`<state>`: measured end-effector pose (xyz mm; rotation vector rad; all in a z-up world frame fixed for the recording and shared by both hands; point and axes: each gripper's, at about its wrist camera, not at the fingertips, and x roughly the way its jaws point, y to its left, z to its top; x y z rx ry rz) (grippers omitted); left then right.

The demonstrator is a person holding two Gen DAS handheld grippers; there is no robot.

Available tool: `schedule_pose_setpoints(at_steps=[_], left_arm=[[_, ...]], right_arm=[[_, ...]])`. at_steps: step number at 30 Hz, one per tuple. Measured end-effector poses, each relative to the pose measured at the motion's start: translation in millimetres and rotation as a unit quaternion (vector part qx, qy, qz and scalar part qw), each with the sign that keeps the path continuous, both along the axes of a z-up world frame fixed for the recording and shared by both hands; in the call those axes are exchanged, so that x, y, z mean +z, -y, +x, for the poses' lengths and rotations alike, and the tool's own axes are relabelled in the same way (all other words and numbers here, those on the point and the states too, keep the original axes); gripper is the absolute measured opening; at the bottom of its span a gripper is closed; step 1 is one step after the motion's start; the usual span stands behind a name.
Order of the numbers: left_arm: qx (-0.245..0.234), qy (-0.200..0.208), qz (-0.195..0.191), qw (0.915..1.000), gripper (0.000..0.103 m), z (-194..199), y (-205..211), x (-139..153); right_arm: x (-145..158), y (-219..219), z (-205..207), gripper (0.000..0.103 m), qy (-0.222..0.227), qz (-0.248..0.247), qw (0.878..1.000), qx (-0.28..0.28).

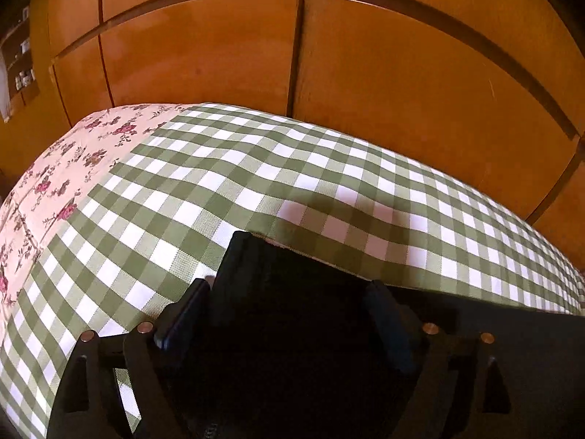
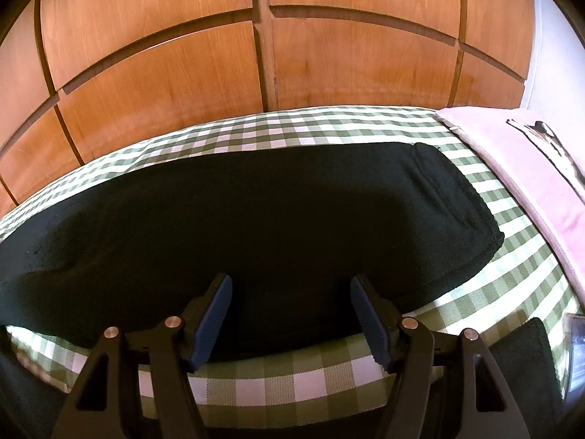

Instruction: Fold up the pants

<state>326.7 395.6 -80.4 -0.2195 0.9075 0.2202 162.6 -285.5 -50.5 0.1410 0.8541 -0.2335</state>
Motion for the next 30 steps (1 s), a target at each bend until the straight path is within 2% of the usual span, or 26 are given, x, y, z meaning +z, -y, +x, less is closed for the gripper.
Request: schedule_pose_setpoints(at_steps=[1,3,4,5,7,9,12,16,20,24,30], left_arm=[[-0.001,0.002,0.002,1.0000,0.076,0,1,1],[-0.003,0.011,0.008,0.9999,0.051,-3,6,5],[-0.012,0.017,0.005,0.9998,0.029,-3,8,7],[-0.021,0.017,0.004,0.9996,0.021,-3,11,9],[-0.024,0.013,0.016,0.9995,0.016,-3,19,13],[-0.016,0.021,0.004,0.9996,0.015,-8,21,21],[-0.004,0.074,-0.035,0.9966,0.014,-27,18,46],[-0.027,0.157,-0.075,0.9843,0.014,-68,19,88],[-0.057,0.199,-0.118,0.9711,0.014,-113,22,111],[-0.062,0.239,-0.165,0.9551,0.014,-172,23,113],[-0.003,0.257,-0.261,0.9304,0.014,-241,14,80]], right_arm=[[0,-1,0,0.068,0.000,-0.003,1.000,0.000],[0,-1,0,0.068,0.000,-0.004,1.000,-0.001],[0,-1,0,0.068,0.000,-0.005,1.000,-0.001],[0,-1,0,0.068,0.001,-0.004,1.000,-0.001],[0,0,0,0.068,0.002,-0.004,1.000,-0.001],[-1,-1,0,0.068,0.002,-0.004,1.000,-0.001],[-1,-1,0,0.068,0.002,-0.004,1.000,-0.001],[-1,0,0,0.068,0.002,-0.004,1.000,-0.001],[-1,0,-1,0.068,0.002,-0.002,1.000,-0.001],[0,2,-1,0.068,-0.002,0.001,1.000,0.000],[8,-13,4,0.071,-0.035,-0.048,0.998,-0.007]])
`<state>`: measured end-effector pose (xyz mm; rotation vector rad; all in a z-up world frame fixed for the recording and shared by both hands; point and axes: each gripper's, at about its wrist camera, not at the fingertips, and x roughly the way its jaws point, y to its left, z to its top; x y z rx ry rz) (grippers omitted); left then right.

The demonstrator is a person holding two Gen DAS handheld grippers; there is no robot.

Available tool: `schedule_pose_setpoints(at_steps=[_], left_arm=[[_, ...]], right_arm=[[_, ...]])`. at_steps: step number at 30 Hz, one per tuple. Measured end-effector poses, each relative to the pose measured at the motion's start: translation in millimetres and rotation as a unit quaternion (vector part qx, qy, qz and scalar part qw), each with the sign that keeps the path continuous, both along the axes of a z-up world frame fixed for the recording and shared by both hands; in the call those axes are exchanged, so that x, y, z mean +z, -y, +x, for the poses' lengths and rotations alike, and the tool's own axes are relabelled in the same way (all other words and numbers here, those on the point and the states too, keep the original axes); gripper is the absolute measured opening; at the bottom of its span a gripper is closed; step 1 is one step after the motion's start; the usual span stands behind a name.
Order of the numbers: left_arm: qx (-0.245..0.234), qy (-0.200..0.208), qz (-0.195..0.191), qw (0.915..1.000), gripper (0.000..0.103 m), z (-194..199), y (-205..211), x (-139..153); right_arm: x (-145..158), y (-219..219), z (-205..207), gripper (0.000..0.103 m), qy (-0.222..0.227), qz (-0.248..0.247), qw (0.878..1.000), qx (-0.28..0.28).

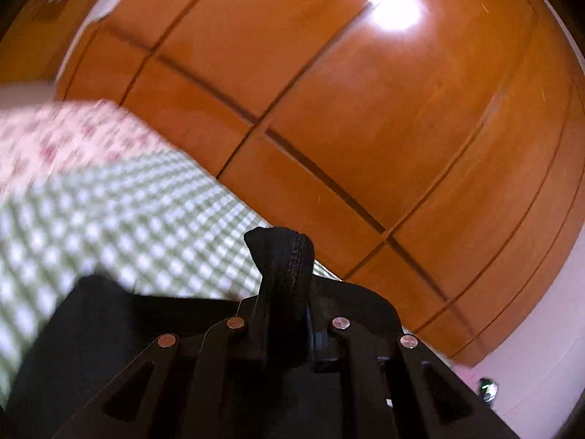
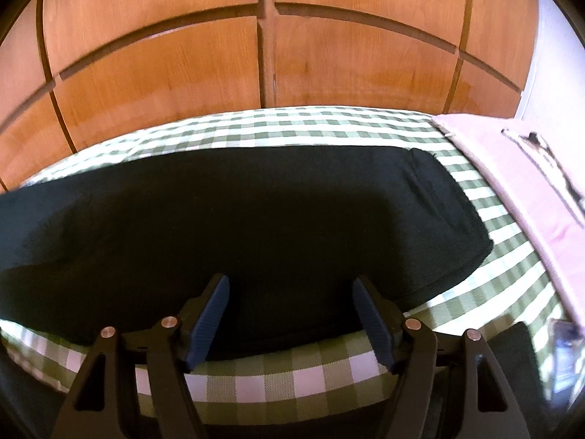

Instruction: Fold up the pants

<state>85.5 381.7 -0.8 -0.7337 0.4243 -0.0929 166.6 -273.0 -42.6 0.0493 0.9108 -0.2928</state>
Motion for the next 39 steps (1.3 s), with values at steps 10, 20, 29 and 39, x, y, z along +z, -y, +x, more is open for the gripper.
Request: schedule_pose_setpoints(at_steps=[10,20,29,39], left_arm=[[0.018,-0.014,-0.051,0.9985,0.014,-61,7,-35],[0.012,0.005,-0.056,0.9983,0.014,-78,14,-22],[0.018,0.057,-0.021,0.9979,0.014,-53,-14,35],[0.083,0.018,-0.043,0.9955,0.014,-126,-38,-20]], right_arm=[[52,-101,33,0.077,-0.006,0.320,0.940,0.118],[-2,-129,126,0.074,-0.087,0.485,0.870,-0.024],[56,-101,87,0.009,-0.005,0.539,0.838,0.084],[13,-123,-111,0.009,0.014,0.487,0.837,0.247]])
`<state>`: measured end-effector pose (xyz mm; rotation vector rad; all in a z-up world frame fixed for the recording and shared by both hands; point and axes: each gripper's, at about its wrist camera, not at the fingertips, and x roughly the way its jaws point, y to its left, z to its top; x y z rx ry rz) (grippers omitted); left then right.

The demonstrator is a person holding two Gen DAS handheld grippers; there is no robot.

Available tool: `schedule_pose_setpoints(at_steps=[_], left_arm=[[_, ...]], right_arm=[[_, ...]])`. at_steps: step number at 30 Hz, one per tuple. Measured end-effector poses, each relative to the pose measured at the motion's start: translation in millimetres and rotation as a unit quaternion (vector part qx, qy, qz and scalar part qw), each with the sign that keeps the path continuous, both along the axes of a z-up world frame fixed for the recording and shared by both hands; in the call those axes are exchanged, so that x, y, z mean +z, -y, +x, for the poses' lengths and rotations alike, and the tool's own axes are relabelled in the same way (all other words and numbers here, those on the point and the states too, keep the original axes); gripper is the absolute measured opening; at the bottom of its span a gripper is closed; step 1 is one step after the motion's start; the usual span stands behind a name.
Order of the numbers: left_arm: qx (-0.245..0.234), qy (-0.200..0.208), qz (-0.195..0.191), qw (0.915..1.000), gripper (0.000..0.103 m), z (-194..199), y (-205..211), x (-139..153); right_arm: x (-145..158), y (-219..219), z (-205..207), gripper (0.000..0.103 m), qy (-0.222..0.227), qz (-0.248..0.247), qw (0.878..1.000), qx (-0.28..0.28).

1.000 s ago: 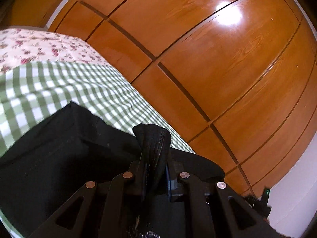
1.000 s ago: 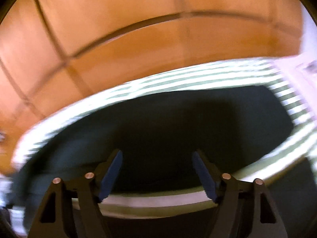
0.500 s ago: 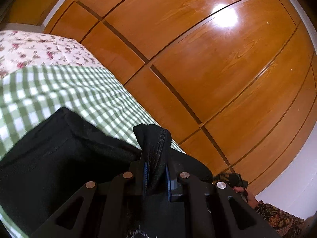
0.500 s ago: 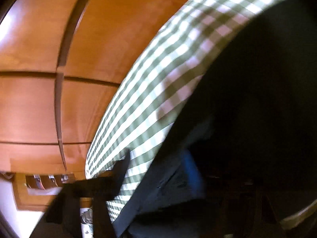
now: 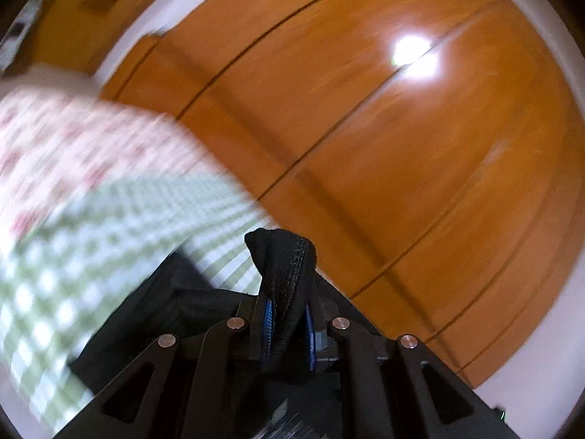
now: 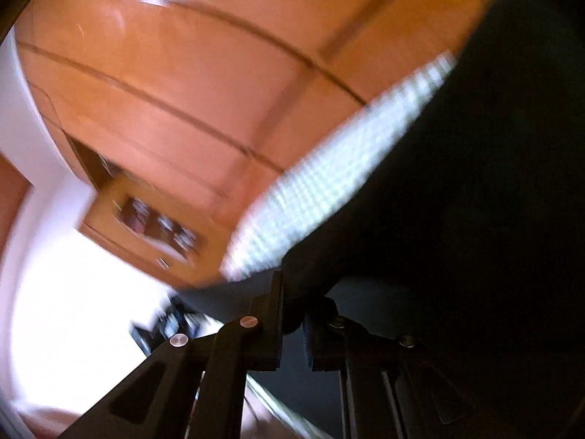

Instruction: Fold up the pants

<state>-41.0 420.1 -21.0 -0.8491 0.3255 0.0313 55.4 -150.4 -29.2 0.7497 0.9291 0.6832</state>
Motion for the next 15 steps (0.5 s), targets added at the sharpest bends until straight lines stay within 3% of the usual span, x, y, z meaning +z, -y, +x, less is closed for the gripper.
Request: schedule_pose_setpoints(at_steps=[2,3,7,8,11,13,15], left_arm=[[0.022,-0.035,-0.028,0.9988,0.018,-16,-2,-31],[0.033,-0.045,-0.037,0.9977,0.018,-22,-1,-39],[0.069,-0.036,-0.082,0.9936,0.046,-51,3,-53],[0.064,-0.039,-0.089,0.9932,0.052,-53,4,-52],[0.027,-0.049,-0.123,0.9908,0.055,-58,8,-50],[0.008,-0.046,-0.164,0.9854,0.059,-60,12,-52],[-0.002,-0.037,-0.202,0.9786,0.069,-63,15,-55]], right_arm=[[-41,-6,-10,0.009,-0.057,-0.017,0.998,0.008],[-49,-4,-13,0.005,-0.060,-0.013,0.998,0.005],[-42,-7,1,0.006,-0.036,-0.030,0.999,0.009],[-43,-8,2,0.006,-0.034,-0.033,0.999,0.009],[-49,-9,0,0.007,-0.028,-0.028,0.999,0.005],[-44,1,-18,0.010,-0.028,-0.028,0.999,0.005],[-41,4,-18,0.014,-0.030,-0.027,0.999,0.003]])
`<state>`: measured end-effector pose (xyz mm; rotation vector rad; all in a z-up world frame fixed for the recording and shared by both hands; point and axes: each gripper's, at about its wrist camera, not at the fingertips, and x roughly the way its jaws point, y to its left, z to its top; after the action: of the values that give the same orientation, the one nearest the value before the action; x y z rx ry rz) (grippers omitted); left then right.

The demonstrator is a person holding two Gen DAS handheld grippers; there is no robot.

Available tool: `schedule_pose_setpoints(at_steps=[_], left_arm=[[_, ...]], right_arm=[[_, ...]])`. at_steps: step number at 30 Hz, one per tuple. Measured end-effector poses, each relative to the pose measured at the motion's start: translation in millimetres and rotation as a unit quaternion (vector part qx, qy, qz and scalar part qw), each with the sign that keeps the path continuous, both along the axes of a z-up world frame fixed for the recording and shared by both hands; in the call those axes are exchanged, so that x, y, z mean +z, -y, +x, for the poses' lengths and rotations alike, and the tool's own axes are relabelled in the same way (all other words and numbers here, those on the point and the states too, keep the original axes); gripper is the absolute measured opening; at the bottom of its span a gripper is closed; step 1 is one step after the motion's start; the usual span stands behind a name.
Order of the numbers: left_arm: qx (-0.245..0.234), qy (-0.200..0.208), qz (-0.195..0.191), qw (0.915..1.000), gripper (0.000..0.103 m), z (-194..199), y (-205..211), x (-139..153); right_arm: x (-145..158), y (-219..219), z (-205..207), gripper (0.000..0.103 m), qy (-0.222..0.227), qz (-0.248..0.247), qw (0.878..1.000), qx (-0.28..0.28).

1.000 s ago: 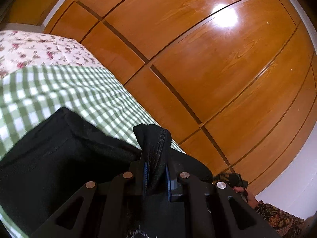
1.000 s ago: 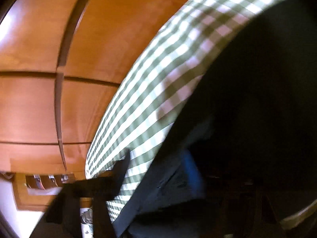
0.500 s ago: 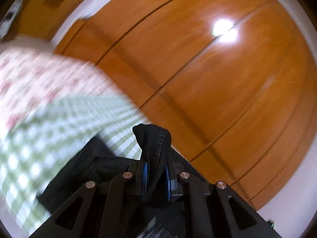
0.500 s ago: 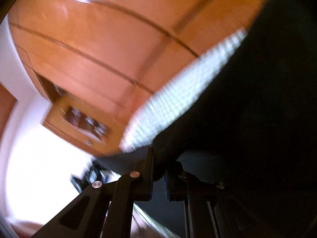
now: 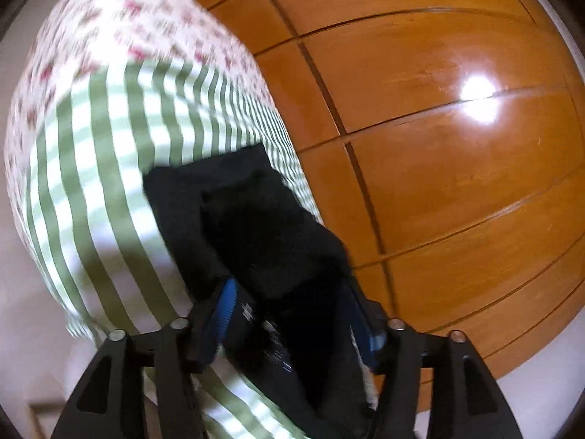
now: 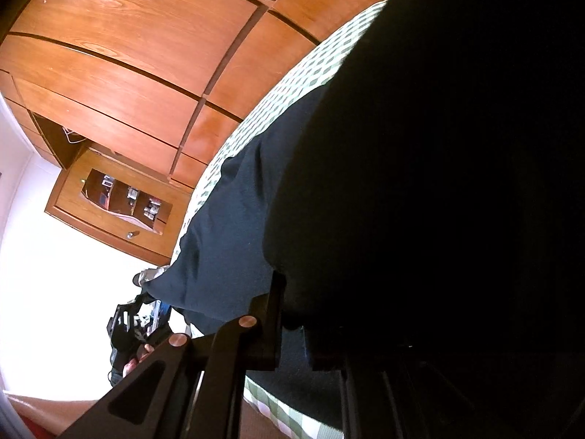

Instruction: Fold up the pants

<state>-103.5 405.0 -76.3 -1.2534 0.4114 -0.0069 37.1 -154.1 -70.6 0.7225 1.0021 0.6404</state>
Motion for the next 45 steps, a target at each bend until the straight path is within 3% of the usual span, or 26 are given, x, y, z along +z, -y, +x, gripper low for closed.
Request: schedule_pose_setpoints(at_steps=[2,4,6,8,9,10,12,13,14,15,17,21,24,26,29,32,33,34,36,40,43,45], left_arm=[[-0.007,0.009,-0.046,0.9989,0.079,-2,4,-4],[-0.012,0.018,-0.080,0.9966,0.080,1,6,-6],[-0.010,0.022,-0.098,0.9949,0.083,7,8,-6],[0.004,-0.013,-0.084,0.9964,0.086,18,7,-7],[0.012,-0.042,-0.070,0.9966,0.086,24,7,-9],[0.014,-0.061,-0.064,0.9960,0.083,31,6,-12],[0.014,-0.067,-0.070,0.9952,0.065,39,5,-14],[0.011,-0.077,-0.058,0.9952,0.038,46,2,-10],[0.003,-0.094,-0.036,0.9950,0.017,54,1,-4],[-0.006,-0.103,-0.014,0.9946,0.017,61,-1,3],[-0.024,-0.091,0.024,0.9952,0.005,84,-9,28],[-0.045,-0.027,0.076,0.9957,0.006,128,-30,95],[-0.049,0.025,0.076,0.9956,0.007,132,-38,118],[-0.049,0.032,0.104,0.9928,0.007,126,-40,116],[-0.041,-0.034,0.118,0.9916,0.007,105,-43,72],[-0.023,-0.132,0.062,0.9891,0.007,76,-50,2],[-0.016,-0.147,0.048,0.9878,0.007,68,-51,-14],[-0.007,-0.105,0.013,0.9944,0.007,53,-54,-29],[0.005,-0.095,-0.005,0.9955,0.007,46,-54,-33],[0.008,-0.130,0.059,0.9897,0.008,69,-47,-12],[0.031,-0.149,0.071,0.9858,0.018,75,-46,-1],[0.073,-0.143,0.078,0.9839,0.022,61,-49,12]], right_arm=[[9,1,-5,0.023,0.011,-0.002,1.000,-0.015],[21,13,-10,0.049,0.039,-0.004,0.998,-0.042],[28,28,-15,0.063,0.062,-0.003,0.995,-0.075],[27,44,-13,0.063,0.046,-0.008,0.994,-0.094],[27,52,-12,0.058,0.035,-0.011,0.994,-0.101],[22,58,-10,0.046,0.022,-0.013,0.993,-0.112],[18,57,-6,0.033,0.008,-0.020,0.993,-0.117],[19,56,-2,0.029,0.003,-0.030,0.993,-0.111],[24,51,1,0.027,0.004,-0.040,0.994,-0.104],[25,62,3,0.023,0.007,-0.053,0.994,-0.096],[43,58,18,0.018,0.026,-0.092,0.993,-0.076],[100,69,36,0.015,0.096,-0.077,0.988,-0.096],[136,81,29,0.015,0.151,-0.032,0.981,-0.118],[143,75,15,0.015,0.178,-0.029,0.978,-0.106],[108,52,-2,0.015,0.137,-0.089,0.985,-0.065],[45,38,-20,0.015,0.046,-0.131,0.990,-0.031],[30,37,-21,0.015,0.024,-0.134,0.990,-0.026],[20,42,-26,0.013,0.023,-0.113,0.993,-0.035],[19,52,-25,0.013,0.025,-0.076,0.996,-0.051],[25,50,-21,0.016,0.024,-0.090,0.995,-0.042],[25,52,-25,0.020,0.024,-0.091,0.995,-0.043],[27,55,-32,0.024,0.024,-0.089,0.995,-0.043]])
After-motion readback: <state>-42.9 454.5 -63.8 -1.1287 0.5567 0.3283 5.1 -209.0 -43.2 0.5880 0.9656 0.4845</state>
